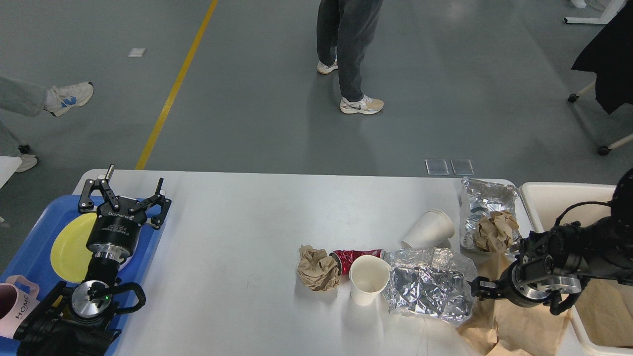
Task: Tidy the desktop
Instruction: 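Grasp the flat brown paper bag with the right gripper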
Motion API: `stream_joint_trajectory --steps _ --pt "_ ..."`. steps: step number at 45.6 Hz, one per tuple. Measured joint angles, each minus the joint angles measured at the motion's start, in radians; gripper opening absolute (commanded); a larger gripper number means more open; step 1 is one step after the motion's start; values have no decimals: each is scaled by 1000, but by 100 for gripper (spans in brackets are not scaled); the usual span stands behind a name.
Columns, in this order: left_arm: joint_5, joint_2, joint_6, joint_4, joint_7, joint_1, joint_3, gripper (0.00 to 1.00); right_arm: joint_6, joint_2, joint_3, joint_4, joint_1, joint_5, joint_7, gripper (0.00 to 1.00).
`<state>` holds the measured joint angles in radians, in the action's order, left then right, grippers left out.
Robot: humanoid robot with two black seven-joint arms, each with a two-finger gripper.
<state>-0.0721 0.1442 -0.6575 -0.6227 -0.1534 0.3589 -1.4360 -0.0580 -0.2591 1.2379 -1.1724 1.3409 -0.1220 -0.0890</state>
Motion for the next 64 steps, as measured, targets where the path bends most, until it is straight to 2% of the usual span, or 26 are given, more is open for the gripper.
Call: stream_joint_trajectory --steps 7,11,19,23,27,64 --pt "0 0 0 0 0 0 -1 96 1 3 -6 19 -29 1 0 76" --pt "0 0 0 0 0 0 -1 96 1 5 -7 34 -46 8 0 73" --pt "0 0 0 0 0 0 -1 96 2 7 -8 56 -71 49 0 35" --pt "0 0 0 0 0 0 0 96 2 6 -7 57 -76 60 0 24" --pt "0 0 1 0 0 0 0 96 2 5 -7 57 -80 63 0 1" --pt "0 0 1 0 0 0 0 96 -36 -17 -7 38 -43 77 -6 0"
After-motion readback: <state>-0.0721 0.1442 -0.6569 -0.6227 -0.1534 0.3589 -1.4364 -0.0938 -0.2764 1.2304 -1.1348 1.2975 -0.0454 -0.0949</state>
